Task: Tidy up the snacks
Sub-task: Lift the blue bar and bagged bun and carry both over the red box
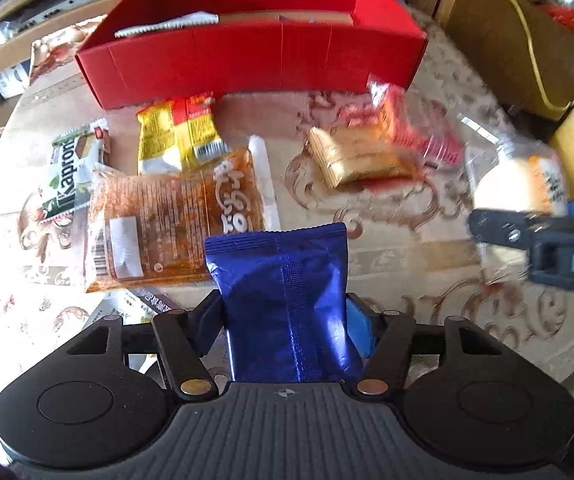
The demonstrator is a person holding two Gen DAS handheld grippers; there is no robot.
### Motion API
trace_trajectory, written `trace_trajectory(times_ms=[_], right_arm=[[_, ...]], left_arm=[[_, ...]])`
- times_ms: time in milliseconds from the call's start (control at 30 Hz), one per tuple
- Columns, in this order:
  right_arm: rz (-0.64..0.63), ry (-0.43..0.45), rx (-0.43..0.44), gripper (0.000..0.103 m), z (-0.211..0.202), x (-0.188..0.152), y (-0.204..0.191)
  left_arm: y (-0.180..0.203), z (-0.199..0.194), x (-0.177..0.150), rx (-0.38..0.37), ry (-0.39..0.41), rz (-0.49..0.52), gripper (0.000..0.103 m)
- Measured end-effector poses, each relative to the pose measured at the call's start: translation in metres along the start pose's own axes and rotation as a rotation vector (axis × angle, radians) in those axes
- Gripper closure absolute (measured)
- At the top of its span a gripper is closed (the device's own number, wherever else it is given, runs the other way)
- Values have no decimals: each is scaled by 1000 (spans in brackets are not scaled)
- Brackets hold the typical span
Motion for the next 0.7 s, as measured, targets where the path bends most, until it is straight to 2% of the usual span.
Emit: trace_trajectory(times_ms=[333, 700], right_arm=[[17, 40, 1, 44, -6, 16, -3], [14, 92, 13, 44, -6, 66, -22]], left_arm=[[-14, -34, 24, -46, 106, -39, 33], [-27, -44, 77, -51, 202, -63, 33]])
Point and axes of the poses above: each gripper's, at about its wrist camera, not at the fingertips, and z roughly the way its jaws point, y to its right, x to its top, the point moved 1 cm from there along z, roughly the way its jaws point, and after that the axes turned 6 degrees about -x, right-handed, at the moved point
